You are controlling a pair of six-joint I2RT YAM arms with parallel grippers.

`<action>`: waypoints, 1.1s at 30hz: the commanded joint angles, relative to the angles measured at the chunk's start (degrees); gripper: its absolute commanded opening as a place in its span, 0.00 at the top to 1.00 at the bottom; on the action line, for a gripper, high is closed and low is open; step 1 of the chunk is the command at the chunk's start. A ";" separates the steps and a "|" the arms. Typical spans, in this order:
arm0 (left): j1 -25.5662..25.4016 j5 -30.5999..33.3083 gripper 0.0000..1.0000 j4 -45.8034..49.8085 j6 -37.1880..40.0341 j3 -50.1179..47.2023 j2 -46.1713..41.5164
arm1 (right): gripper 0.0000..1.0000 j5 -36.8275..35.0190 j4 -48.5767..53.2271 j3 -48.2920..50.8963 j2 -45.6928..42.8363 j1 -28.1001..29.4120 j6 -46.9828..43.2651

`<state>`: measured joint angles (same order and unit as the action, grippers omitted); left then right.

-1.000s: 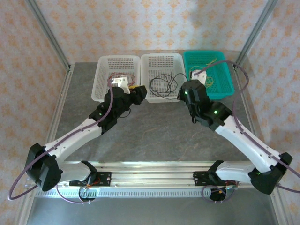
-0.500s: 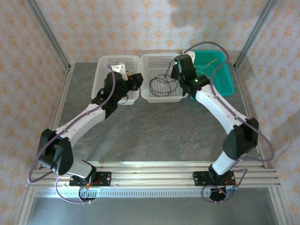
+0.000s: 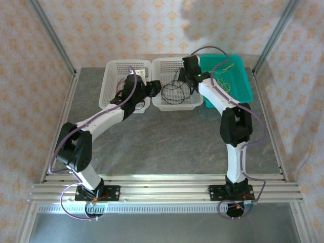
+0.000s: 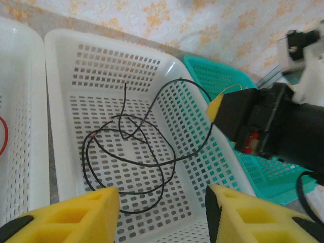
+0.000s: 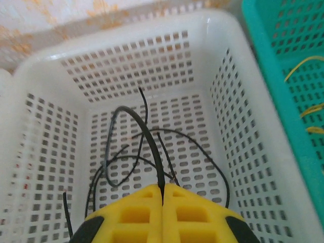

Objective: Untangle the cables

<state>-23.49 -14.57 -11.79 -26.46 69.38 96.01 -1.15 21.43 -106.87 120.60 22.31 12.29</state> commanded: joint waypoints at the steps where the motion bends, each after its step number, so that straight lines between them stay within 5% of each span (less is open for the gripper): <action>1: 0.38 -0.57 0.51 -0.25 0.88 1.81 0.67 | 0.96 2.41 1.18 -2.17 1.63 0.11 1.18; 11: 0.37 0.57 0.51 -0.14 0.47 0.04 -1.37 | 0.49 2.93 0.20 1.18 -2.63 0.13 0.28; 19: 0.37 6.39 0.49 -4.42 -1.09 -8.35 -11.97 | 0.17 2.36 -7.20 14.82 -17.32 0.11 -1.78; 25: 0.37 11.14 0.42 -7.85 -0.86 -18.41 -20.96 | 0.09 3.16 -16.20 30.63 -30.95 0.11 -2.34; 33: 0.46 18.51 0.18 -12.72 2.77 -33.32 -34.82 | 0.00 -3.50 -27.37 52.50 -49.87 0.11 -1.49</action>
<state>-23.49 -0.51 -20.03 -25.82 38.89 65.04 -0.16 0.12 -58.89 75.35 22.35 10.46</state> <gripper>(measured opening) 0.811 0.995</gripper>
